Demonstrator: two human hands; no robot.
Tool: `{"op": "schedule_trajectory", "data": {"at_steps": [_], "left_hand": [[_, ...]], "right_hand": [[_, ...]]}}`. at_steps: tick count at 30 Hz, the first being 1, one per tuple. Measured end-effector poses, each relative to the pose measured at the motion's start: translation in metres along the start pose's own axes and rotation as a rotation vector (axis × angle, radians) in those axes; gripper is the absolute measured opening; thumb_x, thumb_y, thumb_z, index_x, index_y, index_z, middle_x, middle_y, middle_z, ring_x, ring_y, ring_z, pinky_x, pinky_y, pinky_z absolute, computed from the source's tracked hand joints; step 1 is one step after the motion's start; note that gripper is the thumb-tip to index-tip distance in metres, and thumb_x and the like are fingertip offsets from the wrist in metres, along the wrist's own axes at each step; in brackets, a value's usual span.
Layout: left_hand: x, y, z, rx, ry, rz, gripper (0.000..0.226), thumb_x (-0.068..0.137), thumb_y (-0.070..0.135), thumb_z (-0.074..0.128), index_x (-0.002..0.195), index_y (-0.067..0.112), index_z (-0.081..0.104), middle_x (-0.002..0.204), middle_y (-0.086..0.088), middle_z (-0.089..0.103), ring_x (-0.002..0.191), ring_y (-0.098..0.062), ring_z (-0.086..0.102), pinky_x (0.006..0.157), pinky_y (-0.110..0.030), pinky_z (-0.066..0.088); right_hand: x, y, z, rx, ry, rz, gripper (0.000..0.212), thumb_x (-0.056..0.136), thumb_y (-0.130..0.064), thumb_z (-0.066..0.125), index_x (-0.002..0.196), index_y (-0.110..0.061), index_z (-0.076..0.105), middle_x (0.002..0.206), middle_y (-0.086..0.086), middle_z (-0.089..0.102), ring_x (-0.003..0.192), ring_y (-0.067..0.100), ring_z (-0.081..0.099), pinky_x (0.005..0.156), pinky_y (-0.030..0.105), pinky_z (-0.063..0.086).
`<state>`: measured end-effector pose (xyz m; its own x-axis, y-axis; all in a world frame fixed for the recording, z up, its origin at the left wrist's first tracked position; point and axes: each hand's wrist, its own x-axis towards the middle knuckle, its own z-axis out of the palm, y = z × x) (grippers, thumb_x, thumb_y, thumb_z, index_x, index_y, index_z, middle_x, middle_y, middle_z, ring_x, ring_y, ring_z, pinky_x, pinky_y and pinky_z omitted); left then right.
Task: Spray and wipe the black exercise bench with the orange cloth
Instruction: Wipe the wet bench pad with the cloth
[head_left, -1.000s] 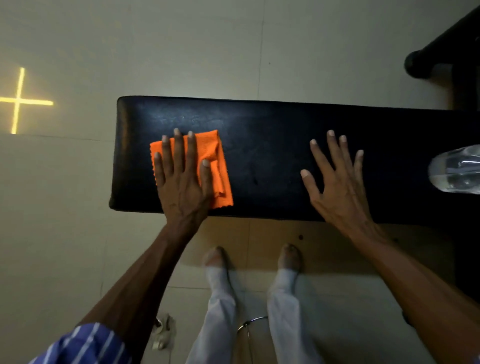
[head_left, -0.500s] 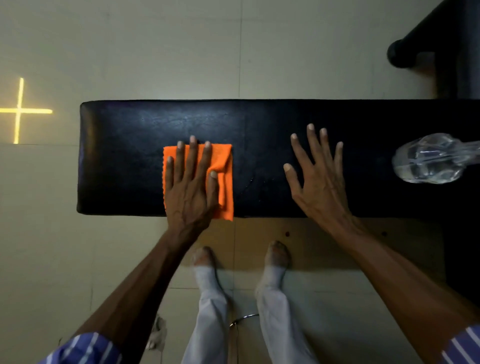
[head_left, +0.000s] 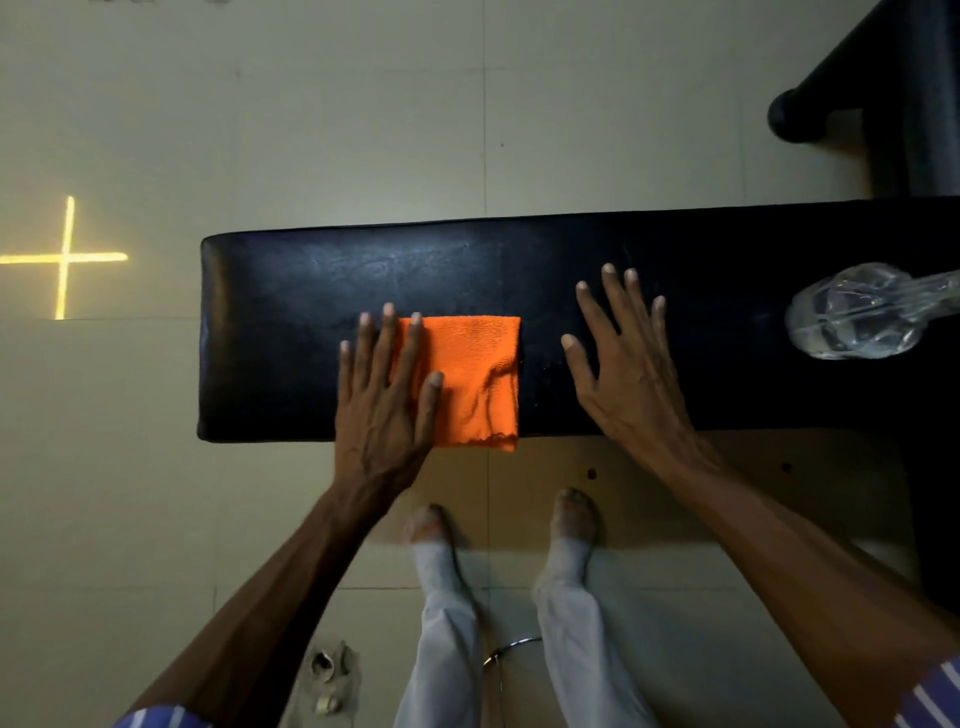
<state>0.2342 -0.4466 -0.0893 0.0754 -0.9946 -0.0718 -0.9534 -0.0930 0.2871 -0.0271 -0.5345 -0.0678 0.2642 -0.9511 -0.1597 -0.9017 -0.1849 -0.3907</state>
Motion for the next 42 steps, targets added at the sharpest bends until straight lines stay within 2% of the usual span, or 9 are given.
{"op": "schedule_trajectory", "data": {"at_steps": [6,10,16,23,29,33,36,38,42], "left_hand": [[-0.001,-0.076,-0.030,0.019,-0.025,-0.098,0.063,0.109,0.043,0.030,0.166,0.017,0.022,0.175,-0.008,0.012,0.163,-0.029,0.004,0.132,-0.052,0.008],[0.005,-0.101,-0.030,0.011,-0.066,-0.044,0.063,0.109,0.045,0.027,0.166,0.021,0.019,0.176,-0.006,0.009,0.163,-0.028,0.001,0.132,-0.050,0.006],[0.009,-0.100,-0.026,-0.002,-0.049,0.027,0.061,0.111,0.043,0.029,0.166,0.021,0.018,0.176,-0.007,0.008,0.164,-0.025,0.000,0.133,-0.048,0.005],[0.028,-0.074,-0.012,-0.032,-0.074,0.174,0.062,0.111,0.044,0.030,0.167,0.022,0.016,0.176,-0.006,0.005,0.164,-0.026,-0.002,0.132,-0.053,0.007],[0.031,-0.059,-0.004,0.040,-0.101,0.230,0.062,0.111,0.044,0.030,0.167,0.022,0.015,0.176,-0.007,0.004,0.163,-0.029,-0.002,0.131,-0.056,0.007],[0.028,-0.057,0.003,0.074,-0.080,0.212,0.062,0.111,0.045,0.024,0.167,0.023,0.009,0.176,-0.006,-0.002,0.163,-0.027,-0.006,0.131,-0.056,0.006],[0.028,-0.058,0.002,0.064,-0.071,0.218,0.061,0.111,0.044,0.023,0.167,0.024,0.010,0.177,-0.005,0.000,0.163,-0.027,-0.005,0.132,-0.055,0.005],[0.028,-0.056,-0.002,0.049,-0.082,0.209,0.061,0.111,0.044,0.024,0.167,0.023,0.013,0.176,-0.005,0.002,0.163,-0.027,-0.004,0.132,-0.055,0.004],[0.031,-0.045,-0.011,0.028,-0.106,0.209,0.061,0.111,0.042,0.025,0.167,0.021,0.016,0.176,-0.007,0.004,0.163,-0.027,-0.002,0.132,-0.055,0.005]], "right_hand": [[-0.009,-0.093,0.030,0.159,0.139,-0.150,0.055,0.109,-0.025,0.053,0.159,-0.004,0.043,0.172,0.020,0.029,0.164,0.036,0.019,0.134,0.056,0.014],[-0.008,-0.139,0.073,0.068,0.096,-0.276,0.058,0.109,-0.030,0.052,0.162,-0.009,0.040,0.173,0.018,0.028,0.163,0.038,0.021,0.132,0.060,0.017],[-0.009,-0.111,0.098,-0.187,0.119,-0.270,0.060,0.113,-0.049,0.033,0.169,-0.027,0.024,0.179,0.005,0.016,0.166,0.028,0.012,0.133,0.058,0.010],[0.002,-0.104,0.085,-0.223,0.275,0.237,0.060,0.113,-0.049,0.026,0.169,-0.030,0.019,0.179,0.006,0.012,0.167,0.030,0.009,0.133,0.059,0.005],[-0.046,-0.071,0.081,-0.261,0.086,-0.176,0.062,0.113,-0.049,0.031,0.170,-0.031,0.012,0.180,0.002,0.006,0.167,0.026,0.004,0.132,0.060,0.012],[-0.019,-0.032,0.051,-0.266,0.159,0.074,0.060,0.114,-0.048,0.027,0.170,-0.030,0.018,0.180,0.003,0.010,0.167,0.027,0.008,0.133,0.057,0.011],[-0.002,-0.058,0.059,-0.221,0.264,0.283,0.059,0.114,-0.044,0.027,0.169,-0.025,0.020,0.179,0.008,0.013,0.166,0.032,0.009,0.133,0.058,0.010],[-0.012,-0.081,0.076,-0.215,0.279,0.253,0.060,0.114,-0.042,0.028,0.170,-0.023,0.018,0.179,0.008,0.012,0.166,0.032,0.009,0.133,0.057,0.011],[-0.044,-0.076,0.082,-0.235,0.146,-0.032,0.061,0.114,-0.043,0.031,0.170,-0.024,0.015,0.180,0.006,0.010,0.167,0.029,0.006,0.132,0.057,0.015]]}}
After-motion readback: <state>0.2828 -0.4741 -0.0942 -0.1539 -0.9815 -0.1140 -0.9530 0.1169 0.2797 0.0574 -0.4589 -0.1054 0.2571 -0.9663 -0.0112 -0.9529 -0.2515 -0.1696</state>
